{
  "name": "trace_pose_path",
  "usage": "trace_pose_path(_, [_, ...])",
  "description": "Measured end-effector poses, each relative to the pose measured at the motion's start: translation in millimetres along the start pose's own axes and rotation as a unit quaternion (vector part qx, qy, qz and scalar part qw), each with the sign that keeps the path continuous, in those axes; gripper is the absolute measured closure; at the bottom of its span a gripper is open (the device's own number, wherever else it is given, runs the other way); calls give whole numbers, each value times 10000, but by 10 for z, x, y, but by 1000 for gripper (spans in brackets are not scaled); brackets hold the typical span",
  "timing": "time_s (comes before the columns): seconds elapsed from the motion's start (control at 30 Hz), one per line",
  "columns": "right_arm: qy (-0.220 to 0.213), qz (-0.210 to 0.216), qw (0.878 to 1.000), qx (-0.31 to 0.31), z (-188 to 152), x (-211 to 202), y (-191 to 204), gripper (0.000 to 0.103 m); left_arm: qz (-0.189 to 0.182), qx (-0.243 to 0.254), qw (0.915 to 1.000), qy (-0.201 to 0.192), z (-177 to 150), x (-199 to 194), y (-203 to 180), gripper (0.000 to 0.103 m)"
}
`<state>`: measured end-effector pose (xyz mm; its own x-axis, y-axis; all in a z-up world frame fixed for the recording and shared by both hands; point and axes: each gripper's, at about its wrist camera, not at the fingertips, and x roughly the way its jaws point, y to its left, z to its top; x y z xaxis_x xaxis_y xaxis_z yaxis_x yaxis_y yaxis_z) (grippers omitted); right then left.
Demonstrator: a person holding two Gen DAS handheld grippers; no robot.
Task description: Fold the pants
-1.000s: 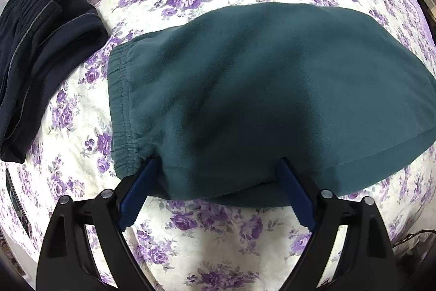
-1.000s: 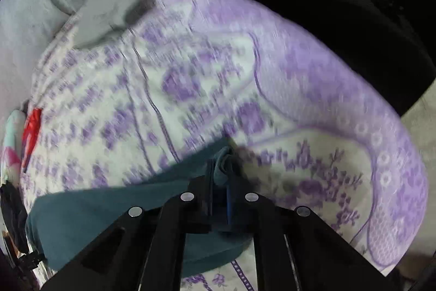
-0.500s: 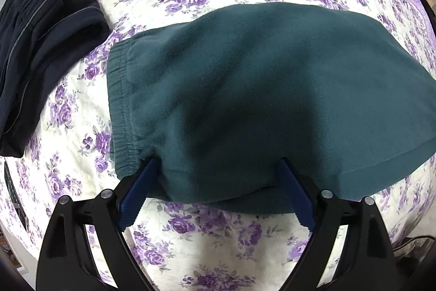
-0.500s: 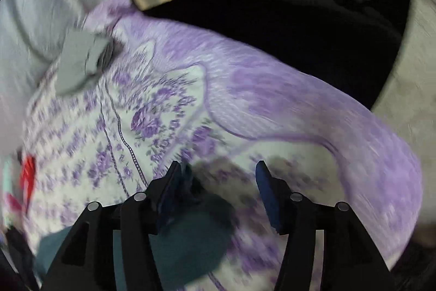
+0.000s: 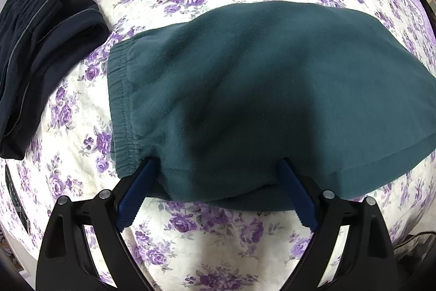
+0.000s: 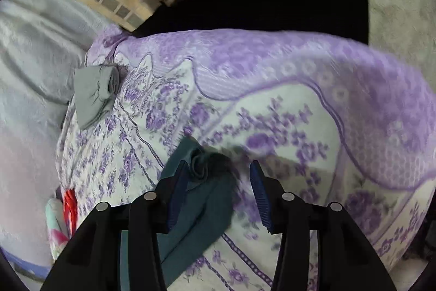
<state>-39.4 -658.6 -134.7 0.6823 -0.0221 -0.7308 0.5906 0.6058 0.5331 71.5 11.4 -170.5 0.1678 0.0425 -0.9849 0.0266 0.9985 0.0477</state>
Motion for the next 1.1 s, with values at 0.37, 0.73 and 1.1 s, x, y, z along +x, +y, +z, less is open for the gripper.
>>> trace_pose_path(0.37, [980,-259,9820,-1596,233,477,567,63,47,-79,10000,-31,-56,-18,-21,14])
trace_pose_path(0.73, [458,-702,9815,-1719,470,555,668,90,83,-152,9998,-25,-47,-39,-51,14])
trace_pose_path(1.1, [539,-609,9954,-497,191,186,55,42,-28,-201,9998,-39,-24,-74,44,14])
